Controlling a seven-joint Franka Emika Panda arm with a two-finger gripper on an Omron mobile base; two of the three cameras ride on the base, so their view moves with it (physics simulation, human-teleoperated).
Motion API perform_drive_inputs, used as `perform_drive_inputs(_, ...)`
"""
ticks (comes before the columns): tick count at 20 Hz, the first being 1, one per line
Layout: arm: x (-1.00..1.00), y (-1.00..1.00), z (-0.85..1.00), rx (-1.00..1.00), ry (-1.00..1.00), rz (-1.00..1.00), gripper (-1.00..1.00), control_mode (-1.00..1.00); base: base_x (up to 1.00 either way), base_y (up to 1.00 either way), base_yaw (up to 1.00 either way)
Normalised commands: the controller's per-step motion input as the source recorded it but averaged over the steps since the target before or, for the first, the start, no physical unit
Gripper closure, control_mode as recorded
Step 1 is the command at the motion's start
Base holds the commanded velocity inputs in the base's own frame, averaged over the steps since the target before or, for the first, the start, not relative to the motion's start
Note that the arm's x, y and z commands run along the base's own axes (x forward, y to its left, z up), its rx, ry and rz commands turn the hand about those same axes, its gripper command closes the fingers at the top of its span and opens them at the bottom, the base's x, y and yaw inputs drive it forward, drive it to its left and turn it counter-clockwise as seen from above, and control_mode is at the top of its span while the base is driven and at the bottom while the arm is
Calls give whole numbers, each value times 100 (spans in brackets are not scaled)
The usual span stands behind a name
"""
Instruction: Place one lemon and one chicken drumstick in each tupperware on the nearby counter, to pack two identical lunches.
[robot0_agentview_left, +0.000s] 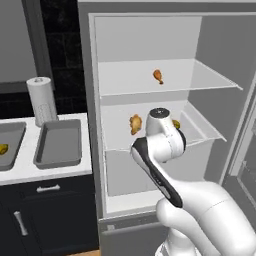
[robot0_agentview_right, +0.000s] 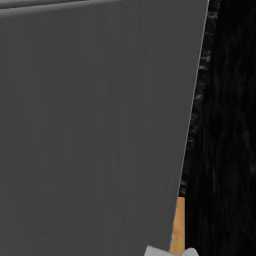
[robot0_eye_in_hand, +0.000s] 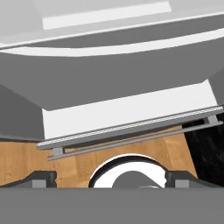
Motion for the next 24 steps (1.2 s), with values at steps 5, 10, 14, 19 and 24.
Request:
perform_drive_inputs(5,0,0,0,0,0,0,-100,100,49,-15,0)
perform_drive_inputs(10,0,0,0,0,0,0,-100,100,1,26,1)
perform_drive_inputs(14,0,0,0,0,0,0,-100,100,0,33,0)
perform_drive_inputs(19,0,0,0,0,0,0,-100,100,45,5,-1)
perform_drive_inputs(24,11,1,18,0,-10,0,-100,-100,36,0,-2)
